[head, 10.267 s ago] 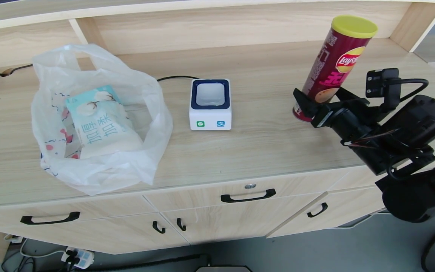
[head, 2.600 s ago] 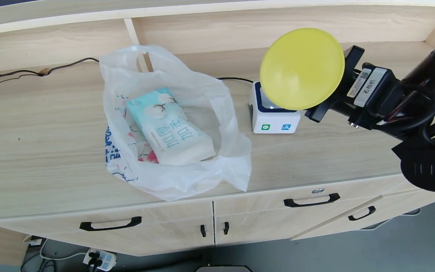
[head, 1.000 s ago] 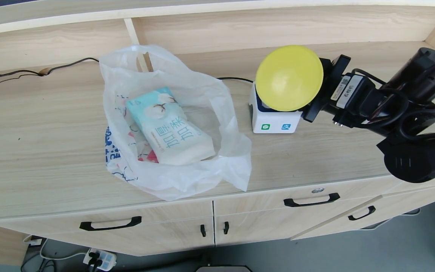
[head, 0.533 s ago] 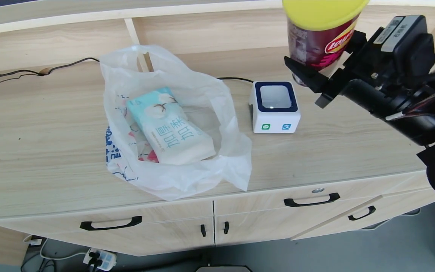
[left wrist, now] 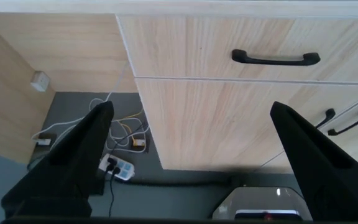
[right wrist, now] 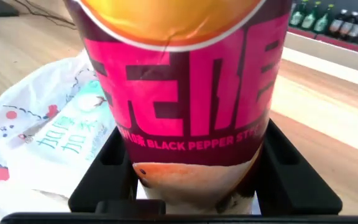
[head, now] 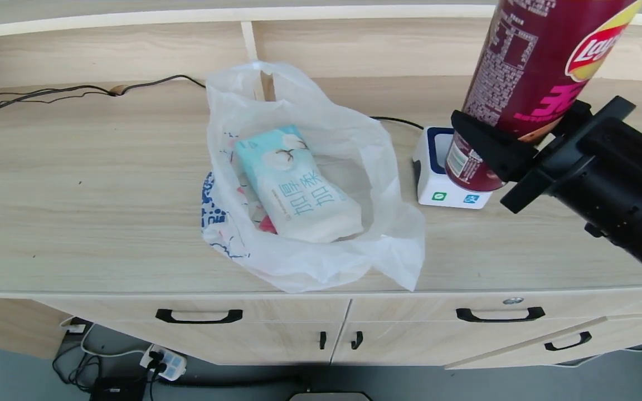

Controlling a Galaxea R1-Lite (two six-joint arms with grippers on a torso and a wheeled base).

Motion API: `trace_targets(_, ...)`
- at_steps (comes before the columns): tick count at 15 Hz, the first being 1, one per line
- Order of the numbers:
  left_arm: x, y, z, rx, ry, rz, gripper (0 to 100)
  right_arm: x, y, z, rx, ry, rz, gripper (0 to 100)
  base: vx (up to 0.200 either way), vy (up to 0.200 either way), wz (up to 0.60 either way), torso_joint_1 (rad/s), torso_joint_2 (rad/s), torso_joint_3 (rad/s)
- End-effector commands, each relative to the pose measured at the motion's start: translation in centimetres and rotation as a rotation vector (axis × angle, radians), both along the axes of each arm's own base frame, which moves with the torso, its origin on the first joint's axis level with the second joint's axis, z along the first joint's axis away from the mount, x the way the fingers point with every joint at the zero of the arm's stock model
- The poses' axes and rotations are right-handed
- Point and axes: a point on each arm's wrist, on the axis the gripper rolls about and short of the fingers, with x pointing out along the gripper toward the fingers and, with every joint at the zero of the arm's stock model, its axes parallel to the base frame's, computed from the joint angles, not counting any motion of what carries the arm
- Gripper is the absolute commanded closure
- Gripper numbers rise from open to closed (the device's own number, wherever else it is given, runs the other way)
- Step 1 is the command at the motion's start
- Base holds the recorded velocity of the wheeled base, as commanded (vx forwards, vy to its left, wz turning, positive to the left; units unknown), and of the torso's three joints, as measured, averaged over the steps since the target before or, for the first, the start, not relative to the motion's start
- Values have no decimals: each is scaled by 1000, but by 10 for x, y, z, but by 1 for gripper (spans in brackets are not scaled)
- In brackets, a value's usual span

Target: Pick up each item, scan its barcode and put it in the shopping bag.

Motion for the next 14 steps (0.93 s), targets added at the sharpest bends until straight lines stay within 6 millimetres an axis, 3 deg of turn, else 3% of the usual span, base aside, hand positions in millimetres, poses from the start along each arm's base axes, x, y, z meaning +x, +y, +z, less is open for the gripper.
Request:
trace_targets(1, 0, 0, 0, 0, 0, 1, 0, -5, -2, 6, 47, 6, 25, 100, 0, 0, 600, 27, 17, -2)
trace_targets(7, 0, 0, 0, 0, 0, 1, 0, 7, -10, 5, 125, 78, 20, 100, 0, 0, 600, 2, 1, 3)
trace_targets(8, 0, 0, 0, 0, 2, 1, 0, 11, -11, 4, 138, 92, 14, 100, 0, 0, 0, 0, 0, 0)
trace_targets(9, 0, 0, 0, 0, 0, 1, 0, 28, -22, 7, 204, 117, -25, 100, 0, 0, 0, 0, 0, 0)
trace_targets(12, 0, 0, 0, 0, 0, 1, 0, 43, -39, 3, 384, 233, -53, 100, 0, 0, 0, 0, 0, 0)
trace_targets(14, 0, 0, 0, 0, 0, 1, 0, 46, -55, 3, 405, 230, -104, 100, 0, 0, 0, 0, 0, 0)
